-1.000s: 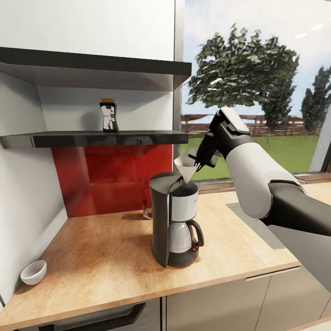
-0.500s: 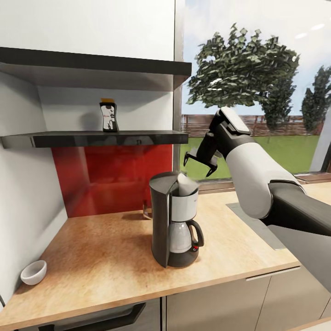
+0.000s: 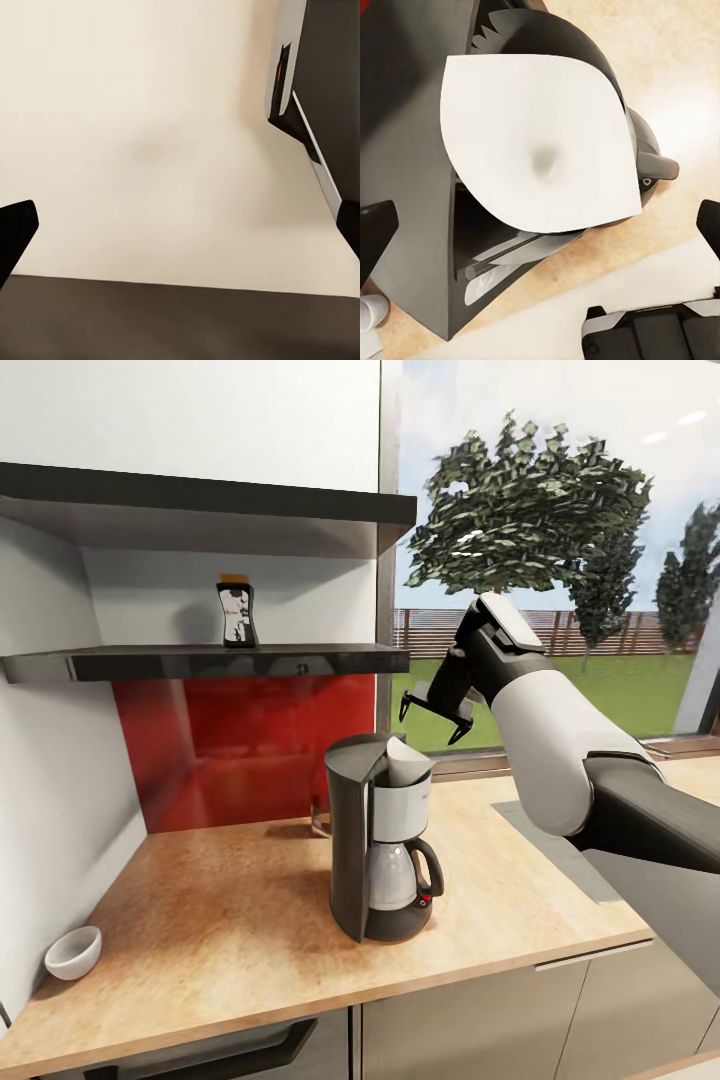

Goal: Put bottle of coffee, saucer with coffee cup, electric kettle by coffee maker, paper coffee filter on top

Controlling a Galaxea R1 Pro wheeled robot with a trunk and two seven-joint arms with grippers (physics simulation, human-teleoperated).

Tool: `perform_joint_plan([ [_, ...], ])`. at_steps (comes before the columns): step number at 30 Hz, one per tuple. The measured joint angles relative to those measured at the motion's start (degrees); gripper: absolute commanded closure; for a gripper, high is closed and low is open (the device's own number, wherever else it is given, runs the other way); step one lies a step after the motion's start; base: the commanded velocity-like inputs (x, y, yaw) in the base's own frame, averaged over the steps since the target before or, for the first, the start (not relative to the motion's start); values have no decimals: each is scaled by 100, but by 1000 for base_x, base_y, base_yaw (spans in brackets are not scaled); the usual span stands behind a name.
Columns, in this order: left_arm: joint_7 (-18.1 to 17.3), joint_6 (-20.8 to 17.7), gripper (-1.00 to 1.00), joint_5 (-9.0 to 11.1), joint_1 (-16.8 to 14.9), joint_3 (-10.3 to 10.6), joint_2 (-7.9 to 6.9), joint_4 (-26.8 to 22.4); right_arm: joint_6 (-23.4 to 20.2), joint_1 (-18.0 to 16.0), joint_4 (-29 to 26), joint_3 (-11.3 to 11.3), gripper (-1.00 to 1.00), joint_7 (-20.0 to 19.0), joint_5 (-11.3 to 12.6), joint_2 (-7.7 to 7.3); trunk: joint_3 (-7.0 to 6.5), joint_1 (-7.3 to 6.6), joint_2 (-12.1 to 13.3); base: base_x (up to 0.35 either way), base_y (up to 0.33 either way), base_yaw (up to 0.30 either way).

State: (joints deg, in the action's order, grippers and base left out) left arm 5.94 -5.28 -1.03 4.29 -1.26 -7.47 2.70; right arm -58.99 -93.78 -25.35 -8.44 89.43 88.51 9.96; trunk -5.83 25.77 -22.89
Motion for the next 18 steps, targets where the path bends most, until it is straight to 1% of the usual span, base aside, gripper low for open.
perform_joint_plan([
  [12, 0, 2, -100, 0, 0, -1, 2, 0, 0, 0, -9, 0, -100, 0, 1, 0, 0, 0, 0, -6, 0, 0],
  [18, 0, 2, -100, 0, 0, -1, 8, 0, 0, 0, -12, 0, -100, 0, 7, 0, 0, 2, 0, -182, 0, 0],
])
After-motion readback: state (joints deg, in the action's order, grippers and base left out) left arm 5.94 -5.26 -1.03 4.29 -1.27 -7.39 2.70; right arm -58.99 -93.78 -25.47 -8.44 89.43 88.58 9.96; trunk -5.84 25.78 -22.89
